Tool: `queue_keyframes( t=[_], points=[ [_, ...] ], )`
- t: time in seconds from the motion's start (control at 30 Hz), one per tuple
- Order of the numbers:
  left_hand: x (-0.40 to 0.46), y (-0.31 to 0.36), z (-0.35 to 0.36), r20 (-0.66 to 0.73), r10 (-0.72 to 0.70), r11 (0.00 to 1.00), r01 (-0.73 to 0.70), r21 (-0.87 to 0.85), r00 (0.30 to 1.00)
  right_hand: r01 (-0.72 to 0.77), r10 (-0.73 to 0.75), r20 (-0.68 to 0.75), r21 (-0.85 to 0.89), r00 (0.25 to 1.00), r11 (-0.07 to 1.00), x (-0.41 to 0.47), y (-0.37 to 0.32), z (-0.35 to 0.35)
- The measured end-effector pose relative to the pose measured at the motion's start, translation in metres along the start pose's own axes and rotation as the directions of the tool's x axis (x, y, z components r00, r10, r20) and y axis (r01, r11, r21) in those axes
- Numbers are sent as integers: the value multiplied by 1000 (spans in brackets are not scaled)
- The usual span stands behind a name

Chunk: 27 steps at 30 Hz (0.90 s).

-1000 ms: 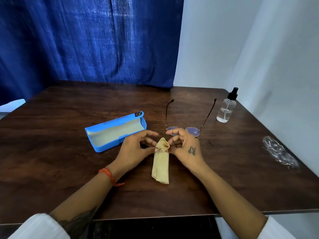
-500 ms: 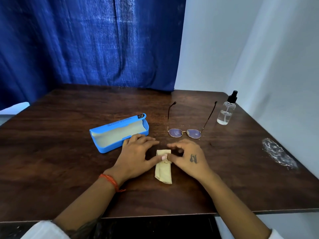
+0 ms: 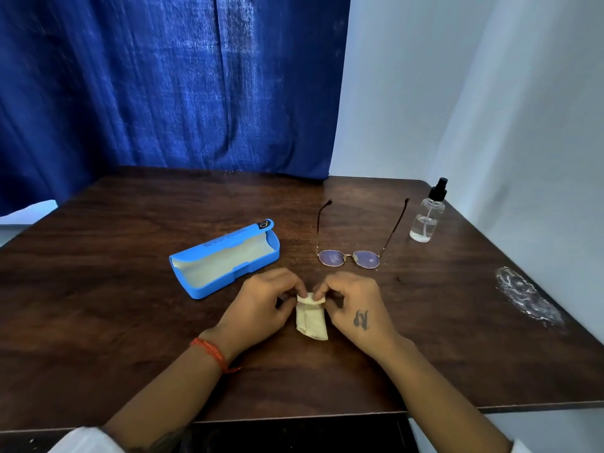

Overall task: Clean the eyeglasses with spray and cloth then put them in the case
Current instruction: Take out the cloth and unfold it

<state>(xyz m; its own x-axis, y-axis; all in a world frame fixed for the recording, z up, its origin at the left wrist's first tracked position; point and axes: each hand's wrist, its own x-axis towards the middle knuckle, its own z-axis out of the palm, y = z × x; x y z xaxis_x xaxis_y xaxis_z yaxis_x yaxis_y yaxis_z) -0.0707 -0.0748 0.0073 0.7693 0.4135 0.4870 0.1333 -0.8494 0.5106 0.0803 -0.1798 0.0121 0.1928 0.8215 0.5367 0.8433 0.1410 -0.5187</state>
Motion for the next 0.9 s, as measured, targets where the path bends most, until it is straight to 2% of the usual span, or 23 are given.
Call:
queue_keyframes(
  t=[0.1,0.17,0.23,0.3,0.37,0.47,0.63,0.73,0.8,0.9],
  points=[
    [-5,0,-3,51,56,998,-55,-14,997,37,-40,76,33,996,999,-11,-3,-5],
    [-5,1,-3,63,16,998,-12,-66,998,10,-17,82,78,996,997,-16,-4,-8],
    [-4,2,-3,35,-44,994,48,-103,998,-49,47,18,92,999,995,-14,-4,-9],
    [-3,1,1,27,-81,997,81,-1,996,-155,155,-15,-7,988,988,-9,-2,-8],
    [-5,-1,4,66,-124,982,112,155,990,-190,208,84,-183,974,965,-6,2,-5],
    [-6,0,6,118,-137,971,110,213,984,-179,213,205,-173,955,969,-5,6,-2],
    [-2,2,6,69,-94,995,92,32,993,-115,122,167,-47,978,992,1,4,-9],
    [3,9,5,-17,-89,995,88,-45,996,-54,58,46,-87,997,995,1,2,-8],
    [3,11,5,-34,-78,996,76,-38,996,24,-27,-22,-137,999,990,-2,-1,-6],
    [-2,11,1,12,-38,999,38,-38,999,112,-118,-17,-201,993,973,-9,-5,-6]
  ],
)
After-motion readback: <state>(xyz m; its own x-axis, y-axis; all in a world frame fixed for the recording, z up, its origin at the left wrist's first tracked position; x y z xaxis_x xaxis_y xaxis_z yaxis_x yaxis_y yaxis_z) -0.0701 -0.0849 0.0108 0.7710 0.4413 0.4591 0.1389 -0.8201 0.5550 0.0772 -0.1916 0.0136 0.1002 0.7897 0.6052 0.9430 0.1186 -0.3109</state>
